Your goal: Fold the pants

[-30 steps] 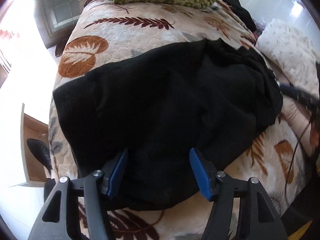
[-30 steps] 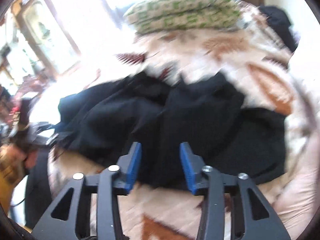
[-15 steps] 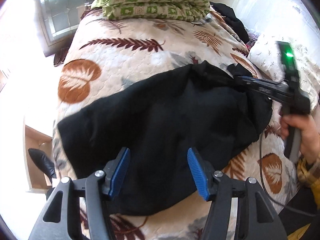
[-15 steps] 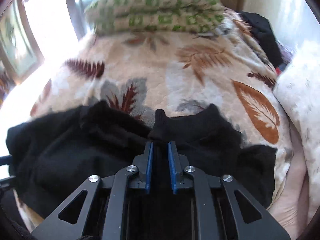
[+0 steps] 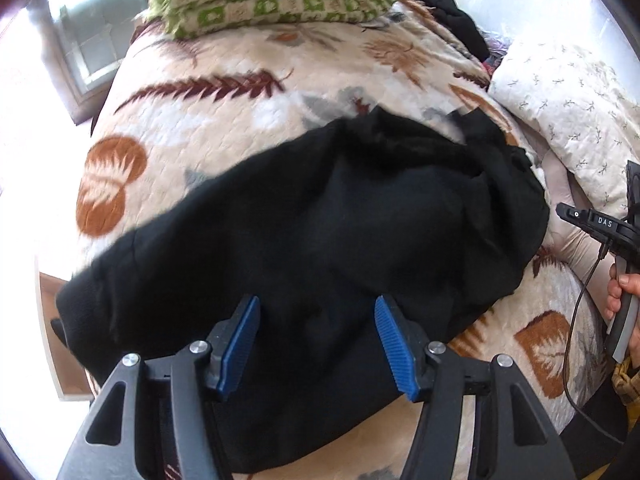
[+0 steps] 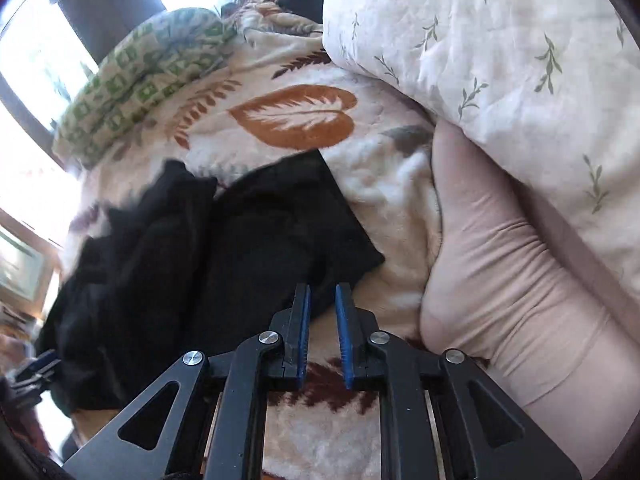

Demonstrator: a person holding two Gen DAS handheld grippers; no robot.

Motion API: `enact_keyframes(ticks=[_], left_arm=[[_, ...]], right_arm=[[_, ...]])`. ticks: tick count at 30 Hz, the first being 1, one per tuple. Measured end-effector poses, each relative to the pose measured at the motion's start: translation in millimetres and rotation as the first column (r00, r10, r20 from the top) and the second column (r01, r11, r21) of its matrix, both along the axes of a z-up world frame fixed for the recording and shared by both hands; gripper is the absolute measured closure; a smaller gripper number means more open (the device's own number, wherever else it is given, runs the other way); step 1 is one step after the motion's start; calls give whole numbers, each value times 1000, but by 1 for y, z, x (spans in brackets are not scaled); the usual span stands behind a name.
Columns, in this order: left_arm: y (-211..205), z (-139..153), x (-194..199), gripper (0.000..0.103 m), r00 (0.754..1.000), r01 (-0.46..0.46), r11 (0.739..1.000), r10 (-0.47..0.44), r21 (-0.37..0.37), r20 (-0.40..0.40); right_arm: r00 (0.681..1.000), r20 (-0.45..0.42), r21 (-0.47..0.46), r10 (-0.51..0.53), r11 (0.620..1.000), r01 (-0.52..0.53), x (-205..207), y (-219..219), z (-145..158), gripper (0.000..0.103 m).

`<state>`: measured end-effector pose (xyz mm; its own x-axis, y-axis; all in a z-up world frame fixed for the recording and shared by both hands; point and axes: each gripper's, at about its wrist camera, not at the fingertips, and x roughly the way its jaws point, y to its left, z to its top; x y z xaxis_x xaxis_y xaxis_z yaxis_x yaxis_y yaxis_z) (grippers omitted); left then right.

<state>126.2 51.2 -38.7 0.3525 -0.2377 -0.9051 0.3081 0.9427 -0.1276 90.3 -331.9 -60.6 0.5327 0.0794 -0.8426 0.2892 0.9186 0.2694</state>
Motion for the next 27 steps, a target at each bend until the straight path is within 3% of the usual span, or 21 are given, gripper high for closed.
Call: enact_keyframes(ticks=[2,4,5,10,15,17,18,19,24,27], left_arm=[[-9,5,6,40,1000,17,1000,-17,-15,7],[-20,7,10,41,999,37,999,-36,-21,10],[-26,4,12,41,999,50,998,-50,-23,5],[-42,-20,16,41,997,67,998,-67,-11,-39],[-34,-28,12,40,998,53,997,-55,-56,-20],[-34,-28,12,40,998,58,997,-59,-55,-20],[-35,-28,12,40,998,64,997,-65,-49,-18],[-34,-28,11,40,997,68,997,-69,-46,-17],[-33,-28,10,40,997,73,996,-73,-54,-8],[-35,-28,9,40,997,73,996,-73,-43,-2]], right_arm=[[998,45,2,41,999,-41,7,13,13,79],[985,115,10,132,991,-134,16,40,28,52],[976,137,3,172,985,-174,20,52,33,48],[925,152,-50,348,938,-344,60,123,42,46],[912,48,-94,408,911,-402,99,166,18,46],[909,-18,-160,417,896,-414,112,177,3,56],[911,-42,-206,410,889,-410,115,177,-2,83],[915,-49,-232,401,886,-401,114,174,-3,91],[966,121,-142,228,967,-210,70,110,28,93],[985,146,-59,93,995,-86,34,59,33,93]])
